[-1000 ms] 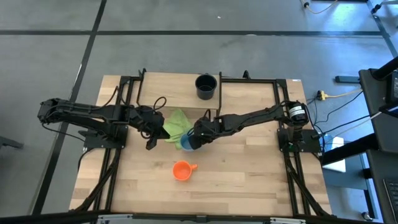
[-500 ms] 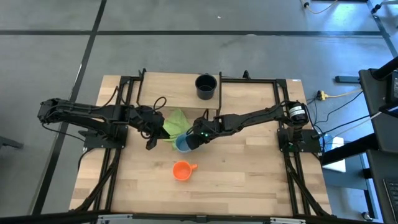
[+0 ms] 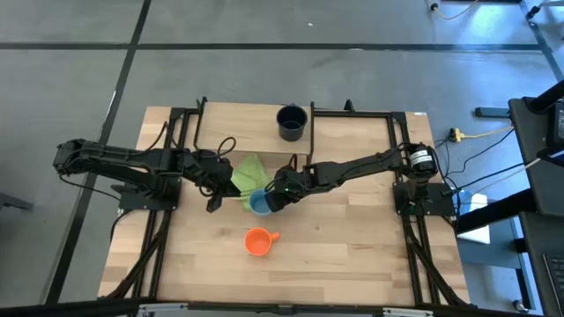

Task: Stack small to large cups/mugs on shelf
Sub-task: Put the blue mug on the shelf

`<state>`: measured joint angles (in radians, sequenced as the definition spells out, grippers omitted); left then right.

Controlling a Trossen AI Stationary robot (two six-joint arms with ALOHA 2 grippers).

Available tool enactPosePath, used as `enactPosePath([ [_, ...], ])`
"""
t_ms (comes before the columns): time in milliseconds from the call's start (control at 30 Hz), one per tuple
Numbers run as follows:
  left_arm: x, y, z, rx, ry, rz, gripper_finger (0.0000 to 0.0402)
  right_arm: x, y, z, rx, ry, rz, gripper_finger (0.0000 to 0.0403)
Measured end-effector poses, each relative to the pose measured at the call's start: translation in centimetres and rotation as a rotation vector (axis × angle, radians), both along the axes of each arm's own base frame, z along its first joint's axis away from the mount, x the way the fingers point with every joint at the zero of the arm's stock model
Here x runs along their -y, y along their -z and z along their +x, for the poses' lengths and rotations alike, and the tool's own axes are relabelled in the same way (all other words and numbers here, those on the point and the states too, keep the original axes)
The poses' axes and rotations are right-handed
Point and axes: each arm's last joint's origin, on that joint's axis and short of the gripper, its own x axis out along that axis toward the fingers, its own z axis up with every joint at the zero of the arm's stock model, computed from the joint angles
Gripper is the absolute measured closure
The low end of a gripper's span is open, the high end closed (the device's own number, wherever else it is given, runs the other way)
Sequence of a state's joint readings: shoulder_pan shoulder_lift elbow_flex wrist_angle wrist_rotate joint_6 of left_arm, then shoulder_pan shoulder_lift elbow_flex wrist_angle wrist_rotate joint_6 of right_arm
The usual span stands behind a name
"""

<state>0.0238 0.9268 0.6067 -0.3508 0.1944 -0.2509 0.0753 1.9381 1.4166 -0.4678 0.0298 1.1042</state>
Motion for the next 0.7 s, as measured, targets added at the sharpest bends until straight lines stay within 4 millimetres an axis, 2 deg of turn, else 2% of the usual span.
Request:
enactPosePath([
  [367, 0.1, 0.0, 0.0, 0.01, 0.051, 0.021, 0.0361, -0.5, -0.1, 0.1, 0.018, 0.024, 0.023, 0.0399],
  [533, 0.1, 0.0, 0.0, 0.011, 0.063, 0.015, 0.0361, -0.6, -0.2, 0.9, 0.103, 0.018, 0.026, 0.0398],
  [700, 0.1, 0.0, 0.0, 0.011, 0.067, 0.009, 0.0361, -0.6, 0.7, 1.8, 0.137, 0.007, 0.039, 0.0398],
])
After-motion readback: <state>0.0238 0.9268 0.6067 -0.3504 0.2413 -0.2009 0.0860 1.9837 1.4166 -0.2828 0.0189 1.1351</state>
